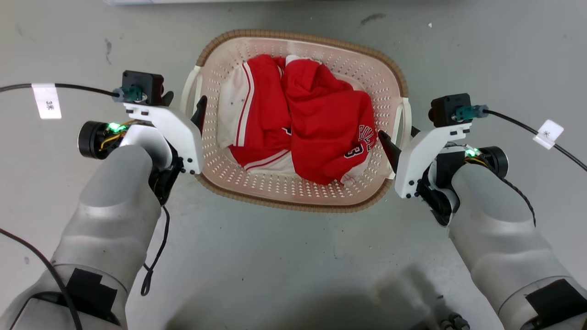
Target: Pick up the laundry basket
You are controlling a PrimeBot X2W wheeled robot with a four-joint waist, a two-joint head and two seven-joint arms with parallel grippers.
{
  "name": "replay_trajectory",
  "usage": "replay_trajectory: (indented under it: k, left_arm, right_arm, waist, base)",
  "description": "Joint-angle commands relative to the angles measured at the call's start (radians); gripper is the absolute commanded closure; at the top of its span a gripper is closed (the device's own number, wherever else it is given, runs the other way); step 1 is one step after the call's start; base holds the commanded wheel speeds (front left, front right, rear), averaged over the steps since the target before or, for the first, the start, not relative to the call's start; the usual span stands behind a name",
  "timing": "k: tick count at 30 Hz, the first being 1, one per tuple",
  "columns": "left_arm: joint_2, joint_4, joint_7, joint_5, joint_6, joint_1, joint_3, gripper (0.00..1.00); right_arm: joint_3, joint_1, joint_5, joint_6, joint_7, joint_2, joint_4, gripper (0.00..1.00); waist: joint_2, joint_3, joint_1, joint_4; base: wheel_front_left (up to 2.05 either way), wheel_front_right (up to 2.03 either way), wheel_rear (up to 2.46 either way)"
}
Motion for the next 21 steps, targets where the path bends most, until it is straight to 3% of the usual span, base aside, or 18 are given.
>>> replay_trajectory:
  k: [1, 12, 13, 14, 15, 21]
  left_arm:
    - [0.006, 0.006, 0.004, -0.016, 0.001, -0.018, -0.013, 0.0]
    - [0.011, 0.03, 0.001, -0.109, 0.001, -0.073, -0.1, 0.0]
    - [0.009, 0.029, 0.002, -0.117, 0.001, -0.076, -0.109, 0.57]
    - [0.006, 0.026, 0.009, -0.125, 0.001, -0.076, -0.121, 1.0]
    - [0.007, 0.023, 0.013, -0.136, 0.001, -0.078, -0.131, 1.0]
    - [0.013, 0.012, 0.004, -0.174, 0.0, -0.089, -0.177, 1.0]
  right_arm:
    - [0.016, -0.027, 0.02, -0.001, 0.003, 0.001, 0.014, 0.0]
    - [0.116, -0.084, 0.146, -0.001, -0.017, 0.001, 0.079, 0.0]
    - [0.122, -0.088, 0.154, -0.001, -0.02, 0.001, 0.084, 0.51]
    - [0.131, -0.091, 0.162, -0.001, -0.024, 0.001, 0.083, 0.84]
    - [0.139, -0.096, 0.17, -0.001, -0.026, 0.001, 0.087, 1.0]
    - [0.182, -0.116, 0.198, 0.005, -0.042, 0.006, 0.095, 1.0]
  waist:
    - [0.0, 0.025, -0.0002, -0.001]
    - [0.0, 0.077, -0.0002, 0.004]
    - [0.0, 0.079, -0.0002, 0.005]
    - [0.0, 0.081, -0.0002, 0.006]
    - [0.0, 0.082, -0.0002, 0.007]
    - [0.0, 0.084, -0.0002, 0.007]
  base:
    - [0.0, 0.0, 0.0]
    - [0.0, 0.0, 0.0]
    - [0.0, 0.0, 0.0]
    - [0.0, 0.0, 0.0]
    - [0.0, 0.0, 0.0]
    - [0.0, 0.0, 0.0]
